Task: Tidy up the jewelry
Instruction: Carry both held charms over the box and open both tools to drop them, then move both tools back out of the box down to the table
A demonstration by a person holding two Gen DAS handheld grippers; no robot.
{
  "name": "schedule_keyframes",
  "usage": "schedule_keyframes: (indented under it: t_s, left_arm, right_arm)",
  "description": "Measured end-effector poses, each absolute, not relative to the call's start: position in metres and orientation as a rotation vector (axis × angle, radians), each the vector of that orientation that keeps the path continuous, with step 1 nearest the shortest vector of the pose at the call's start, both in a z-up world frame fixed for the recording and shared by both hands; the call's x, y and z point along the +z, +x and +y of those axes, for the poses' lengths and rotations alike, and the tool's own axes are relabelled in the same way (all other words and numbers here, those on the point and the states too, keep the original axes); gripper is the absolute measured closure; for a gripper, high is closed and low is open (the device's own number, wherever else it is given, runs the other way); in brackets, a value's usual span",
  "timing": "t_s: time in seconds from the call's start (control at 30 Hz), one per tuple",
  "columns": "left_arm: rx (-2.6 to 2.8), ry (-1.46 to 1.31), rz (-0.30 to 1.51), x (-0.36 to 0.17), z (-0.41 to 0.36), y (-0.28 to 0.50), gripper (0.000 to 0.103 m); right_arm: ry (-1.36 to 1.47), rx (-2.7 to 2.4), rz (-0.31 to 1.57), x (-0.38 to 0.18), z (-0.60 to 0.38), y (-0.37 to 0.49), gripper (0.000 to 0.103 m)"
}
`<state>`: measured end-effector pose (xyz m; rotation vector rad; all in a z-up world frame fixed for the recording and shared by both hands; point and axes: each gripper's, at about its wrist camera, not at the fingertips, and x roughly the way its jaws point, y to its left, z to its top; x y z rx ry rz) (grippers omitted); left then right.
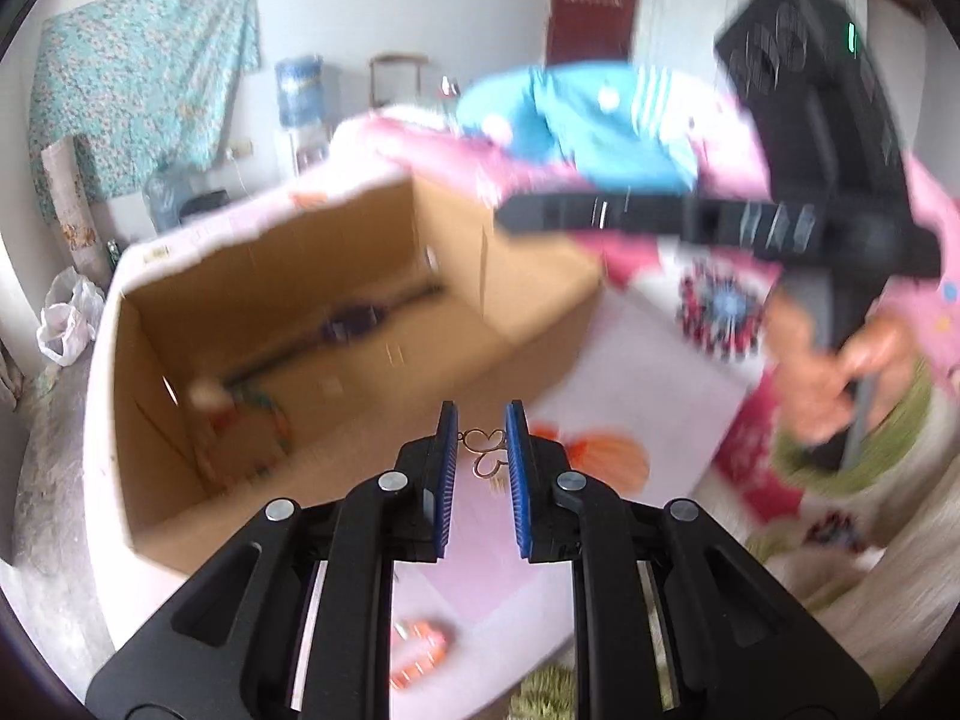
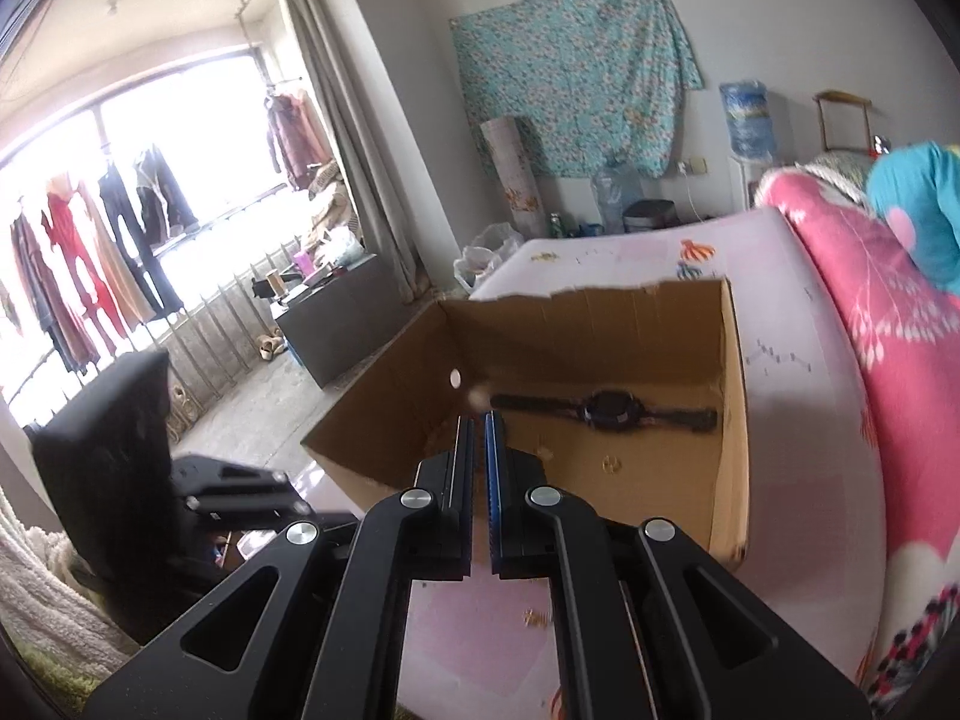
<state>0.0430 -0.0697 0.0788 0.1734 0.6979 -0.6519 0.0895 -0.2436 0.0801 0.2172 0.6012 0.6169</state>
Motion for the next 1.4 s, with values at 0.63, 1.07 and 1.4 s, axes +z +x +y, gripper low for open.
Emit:
schedule_keyframes:
  t_s: [0.63, 1.07, 1.4]
  left_arm:
    - [-0.508, -0.109, 1.017, 0.036, -0.067, 0.172, 0.066]
    - [-0.463, -0.109, 0.89, 0.064, -0.049, 0.147, 0.045]
    - [-0.4, -0.091, 0.786, 0.086, -0.025, 0.105, 0.027]
  right_arm:
    - [0.294, 0.598, 1.025, 0.026, -0.242, 0.197, 0.081]
    - [0.375, 0.613, 0.938, 0.05, -0.262, 0.179, 0.069]
    - [0.517, 0.707, 0.817, 0.076, -0.282, 0.139, 0.042]
